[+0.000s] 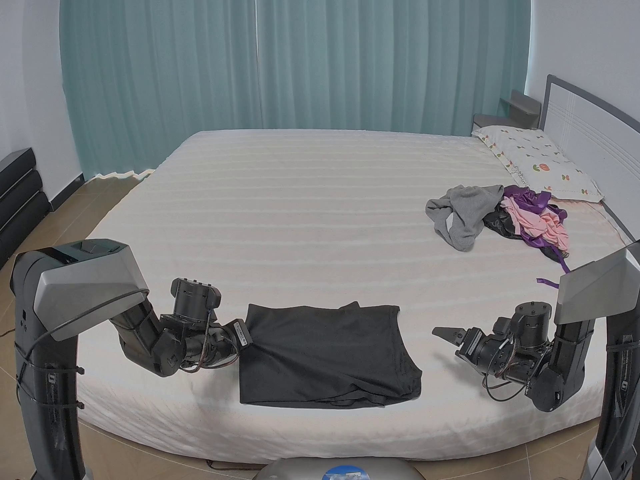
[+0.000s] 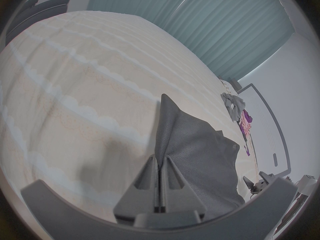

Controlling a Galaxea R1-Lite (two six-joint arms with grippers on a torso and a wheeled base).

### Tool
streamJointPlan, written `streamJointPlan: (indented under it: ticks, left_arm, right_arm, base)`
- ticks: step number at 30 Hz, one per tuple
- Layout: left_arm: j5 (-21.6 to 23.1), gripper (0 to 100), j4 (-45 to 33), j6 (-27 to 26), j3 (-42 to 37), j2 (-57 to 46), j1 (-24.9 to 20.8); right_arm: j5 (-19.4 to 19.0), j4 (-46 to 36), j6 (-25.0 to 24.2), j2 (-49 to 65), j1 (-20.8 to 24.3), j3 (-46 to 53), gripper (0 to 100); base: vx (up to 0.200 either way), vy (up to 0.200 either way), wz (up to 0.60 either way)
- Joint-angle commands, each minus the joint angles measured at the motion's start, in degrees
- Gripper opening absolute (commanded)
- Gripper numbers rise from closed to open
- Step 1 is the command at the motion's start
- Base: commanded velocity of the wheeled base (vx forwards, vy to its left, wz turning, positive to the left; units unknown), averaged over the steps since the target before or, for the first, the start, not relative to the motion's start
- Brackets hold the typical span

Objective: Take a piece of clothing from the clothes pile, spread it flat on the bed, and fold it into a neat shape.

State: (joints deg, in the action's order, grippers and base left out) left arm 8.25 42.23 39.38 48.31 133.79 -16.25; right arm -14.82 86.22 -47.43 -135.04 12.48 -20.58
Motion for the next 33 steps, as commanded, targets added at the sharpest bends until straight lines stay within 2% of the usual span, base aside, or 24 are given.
streamJointPlan:
  ticks: [1,17,33]
  left_arm:
    - [0.0,0,0.0,0.0,-0.4,-0.3,0.0]
    - [-0.2,0,0.0,1.8,-0.9,-1.3,0.0]
    - [-0.2,0,0.0,2.2,-2.7,-2.7,0.5]
  right_arm:
    - [0.1,0.0,0.0,-0.3,0.9,-0.9,100]
    - [0.1,-1.3,0.0,-0.2,1.8,-1.7,100]
    - [0.3,-2.3,0.0,-0.2,2.9,-3.2,100]
  base:
    - [0.0,0.0,0.0]
    - [0.0,0.0,0.0]
    - [0.0,0.2,0.0]
